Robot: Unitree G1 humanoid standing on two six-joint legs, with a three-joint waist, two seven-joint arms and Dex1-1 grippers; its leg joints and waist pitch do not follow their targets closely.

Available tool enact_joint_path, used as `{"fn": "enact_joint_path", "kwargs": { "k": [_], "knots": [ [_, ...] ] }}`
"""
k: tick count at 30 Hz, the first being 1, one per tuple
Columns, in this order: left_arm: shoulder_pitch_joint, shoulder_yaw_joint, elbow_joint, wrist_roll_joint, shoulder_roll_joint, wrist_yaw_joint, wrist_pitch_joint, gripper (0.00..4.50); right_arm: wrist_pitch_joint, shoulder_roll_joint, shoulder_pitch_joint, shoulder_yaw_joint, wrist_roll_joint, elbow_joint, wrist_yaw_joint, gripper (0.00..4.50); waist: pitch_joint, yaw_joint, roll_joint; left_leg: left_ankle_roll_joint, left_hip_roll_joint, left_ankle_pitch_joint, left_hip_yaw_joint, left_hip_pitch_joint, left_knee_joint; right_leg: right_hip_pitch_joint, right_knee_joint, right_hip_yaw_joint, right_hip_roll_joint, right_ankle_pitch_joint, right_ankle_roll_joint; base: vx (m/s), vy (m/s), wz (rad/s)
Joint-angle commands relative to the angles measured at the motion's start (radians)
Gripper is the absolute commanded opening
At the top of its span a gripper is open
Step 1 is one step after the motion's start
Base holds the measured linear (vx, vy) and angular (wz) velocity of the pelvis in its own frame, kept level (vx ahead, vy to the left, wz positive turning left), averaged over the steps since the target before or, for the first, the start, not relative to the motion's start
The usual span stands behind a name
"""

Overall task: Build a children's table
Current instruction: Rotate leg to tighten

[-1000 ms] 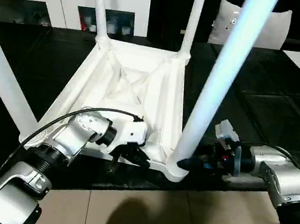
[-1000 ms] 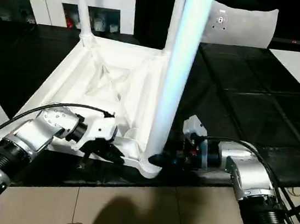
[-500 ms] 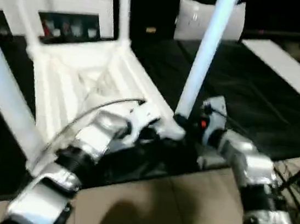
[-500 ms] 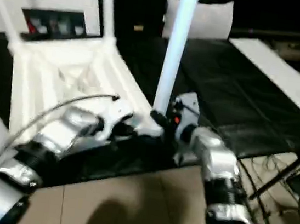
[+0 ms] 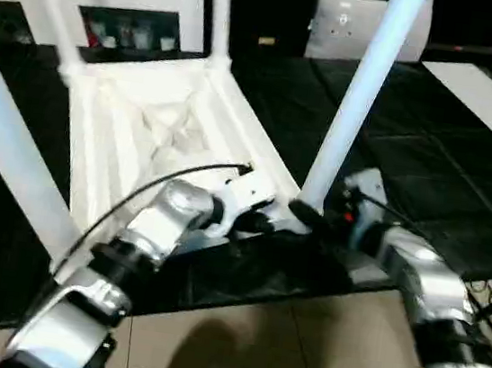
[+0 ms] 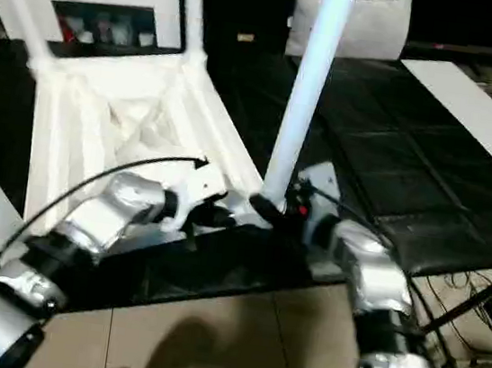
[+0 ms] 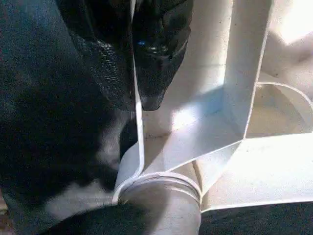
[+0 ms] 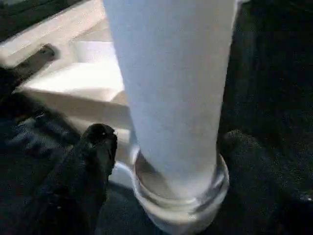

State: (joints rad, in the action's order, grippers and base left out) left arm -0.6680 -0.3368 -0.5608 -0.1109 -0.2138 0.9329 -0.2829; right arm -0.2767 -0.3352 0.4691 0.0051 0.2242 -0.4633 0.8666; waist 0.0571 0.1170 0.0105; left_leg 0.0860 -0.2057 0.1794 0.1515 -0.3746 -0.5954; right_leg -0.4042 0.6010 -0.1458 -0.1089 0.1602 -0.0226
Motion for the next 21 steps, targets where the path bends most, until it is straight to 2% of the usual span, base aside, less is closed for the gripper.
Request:
{"fn": "enact_joint_path", "kwargs": {
  "k": [1,2,4,6,10,12,13,14,16,17,18,19,21],
  "knots": [
    [0.007,-0.034,0.024,-0.009,-0.042,0.069,0.051,0.00,0.015,-0.067,-0.023,0.006,0.018,0.061,0.123,4.00,-0.076,0.002,0.002,-0.060,-0.026,0.202,0.004,0.004,0.069,0.069,-0.074,0.060,-0.053,0.223,-0.187,0.000,0.000,0.00],
    [0.010,-0.040,0.024,-0.006,-0.057,0.092,0.067,0.00,0.020,-0.090,-0.031,0.013,0.021,0.073,0.161,4.15,-0.075,0.004,0.000,-0.059,-0.028,0.223,0.005,0.008,0.070,0.068,-0.079,0.062,-0.055,0.252,-0.173,0.000,0.000,0.00],
    [0.016,-0.047,0.030,0.000,-0.076,0.128,0.096,0.00,0.021,-0.114,-0.038,0.019,0.023,0.084,0.189,4.31,-0.073,0.006,-0.001,-0.055,-0.026,0.240,0.003,0.007,0.072,0.068,-0.084,0.061,-0.056,0.292,-0.162,0.000,0.000,0.00],
    [0.031,-0.064,0.042,0.027,-0.117,0.240,0.174,0.00,0.055,-0.165,-0.044,0.036,0.020,0.088,0.260,4.39,-0.072,0.004,-0.004,-0.053,-0.026,0.248,0.004,0.007,0.072,0.066,-0.086,0.060,-0.057,0.325,-0.152,0.000,0.000,0.00],
    [0.040,-0.084,0.057,0.041,-0.150,0.330,0.202,0.00,0.098,-0.200,-0.049,0.062,0.018,0.091,0.351,4.39,-0.072,0.007,0.000,-0.052,-0.032,0.260,0.006,0.012,0.073,0.061,-0.083,0.062,-0.055,0.314,-0.172,0.000,0.000,0.00],
    [0.037,-0.097,0.052,0.049,-0.169,0.378,0.238,0.00,0.100,-0.218,-0.049,0.090,0.023,0.101,0.430,4.39,-0.073,0.016,0.000,-0.057,-0.033,0.256,0.007,0.014,0.072,0.061,-0.079,0.063,-0.053,0.298,-0.182,0.000,0.000,0.00],
    [0.037,-0.097,0.052,0.049,-0.169,0.378,0.238,0.00,0.100,-0.218,-0.049,0.090,0.023,0.101,0.430,4.12,-0.073,0.019,0.000,-0.057,-0.034,0.251,0.007,0.014,0.073,0.061,-0.079,0.064,-0.054,0.295,-0.183,0.000,0.000,0.00],
    [0.036,-0.107,0.053,0.050,-0.179,0.410,0.258,0.00,0.094,-0.218,-0.043,0.101,0.028,0.098,0.455,4.04,-0.076,0.026,-0.003,-0.057,-0.036,0.243,0.009,0.019,0.071,0.057,-0.077,0.066,-0.054,0.279,-0.189,0.000,0.000,0.00],
    [0.037,-0.117,0.056,0.051,-0.185,0.438,0.274,0.00,0.092,-0.212,-0.031,0.113,0.032,0.086,0.478,3.98,-0.076,0.030,-0.003,-0.057,-0.035,0.229,0.009,0.015,0.071,0.059,-0.071,0.067,-0.054,0.261,-0.197,0.000,0.000,0.00],
    [0.036,-0.122,0.058,0.050,-0.185,0.447,0.280,0.00,0.091,-0.207,-0.023,0.119,0.033,0.077,0.487,3.85,-0.077,0.030,-0.006,-0.058,-0.035,0.224,0.010,0.013,0.071,0.062,-0.070,0.067,-0.055,0.255,-0.198,0.000,0.000,0.00],
    [0.037,-0.123,0.060,0.051,-0.184,0.451,0.284,0.00,0.090,-0.202,-0.020,0.126,0.037,0.074,0.498,3.85,-0.077,0.032,-0.004,-0.059,-0.035,0.210,0.010,0.012,0.070,0.061,-0.067,0.068,-0.054,0.241,-0.201,0.000,0.000,0.00],
    [0.037,-0.125,0.061,0.051,-0.183,0.453,0.285,0.00,0.090,-0.198,-0.018,0.132,0.040,0.072,0.505,3.61,-0.077,0.032,-0.004,-0.059,-0.035,0.211,0.011,0.013,0.070,0.060,-0.068,0.069,-0.055,0.244,-0.200,0.000,0.000,0.00],
    [0.035,-0.125,0.061,0.050,-0.177,0.452,0.286,0.00,0.088,-0.186,-0.015,0.142,0.041,0.067,0.512,3.54,-0.076,0.034,-0.007,-0.058,-0.035,0.214,0.012,0.014,0.070,0.060,-0.069,0.069,-0.056,0.261,-0.196,0.000,0.000,0.00]
  ]
}}
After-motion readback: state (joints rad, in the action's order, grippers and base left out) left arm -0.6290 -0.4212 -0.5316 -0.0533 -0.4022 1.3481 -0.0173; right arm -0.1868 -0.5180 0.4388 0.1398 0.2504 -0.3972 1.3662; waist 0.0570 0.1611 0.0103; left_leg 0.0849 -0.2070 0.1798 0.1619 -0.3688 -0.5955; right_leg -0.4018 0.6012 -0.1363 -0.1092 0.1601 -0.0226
